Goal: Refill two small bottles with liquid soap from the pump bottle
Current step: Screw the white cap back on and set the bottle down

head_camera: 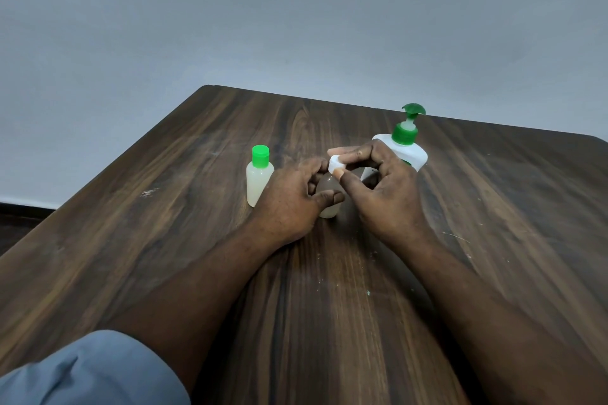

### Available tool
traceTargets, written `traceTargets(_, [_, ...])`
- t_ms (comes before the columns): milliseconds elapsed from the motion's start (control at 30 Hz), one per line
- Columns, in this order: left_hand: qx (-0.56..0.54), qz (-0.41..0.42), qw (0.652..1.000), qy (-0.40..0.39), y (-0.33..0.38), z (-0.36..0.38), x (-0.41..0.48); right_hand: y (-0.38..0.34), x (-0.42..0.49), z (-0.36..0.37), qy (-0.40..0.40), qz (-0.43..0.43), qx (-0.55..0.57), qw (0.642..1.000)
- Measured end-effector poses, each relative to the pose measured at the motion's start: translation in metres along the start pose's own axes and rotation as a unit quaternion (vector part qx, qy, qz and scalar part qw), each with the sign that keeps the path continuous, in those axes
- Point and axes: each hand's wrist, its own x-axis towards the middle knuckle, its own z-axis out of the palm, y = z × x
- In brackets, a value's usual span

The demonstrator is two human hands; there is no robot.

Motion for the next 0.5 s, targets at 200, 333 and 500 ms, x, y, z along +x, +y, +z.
traceTargets(200, [-0.008, -0.004, 1.0, 0.001, -0.0047, 0.0018, 0.0015, 0.0032, 0.001, 0.0019, 0.007, 0.009, -0.01, 1.0])
traceTargets(333, [-0.023, -0.008, 1.0, -0.012, -0.0065, 0.0014, 0.0019, 0.0008, 0.0, 0.0027, -0.037, 0.015, 0.011, 0.999])
traceTargets(500, [-0.002, -0.017, 0.999, -0.028, -0.0048, 0.0032, -0.0005, 0.0008, 0.0009, 0.0025, -0.037, 0.041, 0.034, 0.998])
